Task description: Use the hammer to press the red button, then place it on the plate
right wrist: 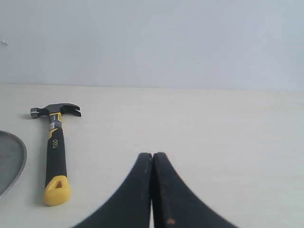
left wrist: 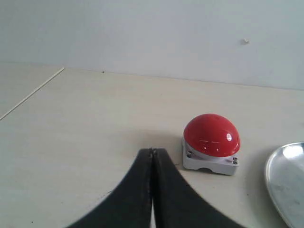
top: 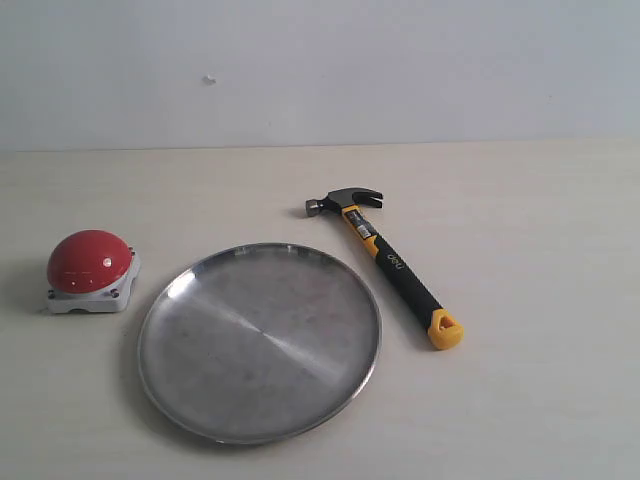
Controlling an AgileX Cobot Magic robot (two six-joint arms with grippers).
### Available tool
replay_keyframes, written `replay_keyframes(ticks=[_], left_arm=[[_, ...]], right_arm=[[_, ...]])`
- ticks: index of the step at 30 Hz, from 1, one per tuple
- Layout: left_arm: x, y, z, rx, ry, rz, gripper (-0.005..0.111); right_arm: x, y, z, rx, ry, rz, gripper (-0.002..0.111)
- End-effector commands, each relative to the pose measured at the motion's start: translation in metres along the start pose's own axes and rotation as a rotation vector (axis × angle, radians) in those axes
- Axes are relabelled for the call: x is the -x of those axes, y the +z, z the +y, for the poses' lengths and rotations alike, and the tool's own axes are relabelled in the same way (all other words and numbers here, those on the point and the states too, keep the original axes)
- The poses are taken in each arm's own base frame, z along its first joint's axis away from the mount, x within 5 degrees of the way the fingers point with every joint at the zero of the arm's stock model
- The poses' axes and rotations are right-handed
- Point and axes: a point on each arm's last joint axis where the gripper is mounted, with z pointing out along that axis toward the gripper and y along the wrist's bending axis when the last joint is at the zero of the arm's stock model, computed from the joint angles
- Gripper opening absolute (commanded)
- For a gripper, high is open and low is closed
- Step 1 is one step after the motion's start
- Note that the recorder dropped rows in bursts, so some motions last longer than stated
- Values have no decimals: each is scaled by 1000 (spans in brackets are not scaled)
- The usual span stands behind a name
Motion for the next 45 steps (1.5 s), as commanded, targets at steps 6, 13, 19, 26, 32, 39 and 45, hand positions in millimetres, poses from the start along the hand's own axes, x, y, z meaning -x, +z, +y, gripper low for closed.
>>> replay_keyframes(ticks=[6, 13, 19, 26, 32, 39, 45], left_arm=[[0, 0, 0, -6, -8, -8, 0], [0, 0, 0, -6, -8, -8, 0], [0, 0, 0, -6, -8, -8, 0], [0, 0, 0, -6, -8, -8, 0], [0, 0, 0, -6, -8, -8, 0], [0, 0, 0, -6, -8, -8, 0], [0, 0, 0, -6, -8, -8, 0]], right_arm=[[-1, 0, 0, -7, -4, -5, 0], [2, 0, -2, -22, -41, -33, 0], [7, 0, -3, -35, -33, -88, 0], [7, 0, -3, -35, -28, -88, 0], [11, -1, -4, -45, -22, -134, 0], [32, -7, -13, -92, 273, -398, 0], [64, -23, -19, -110, 363, -666, 0]])
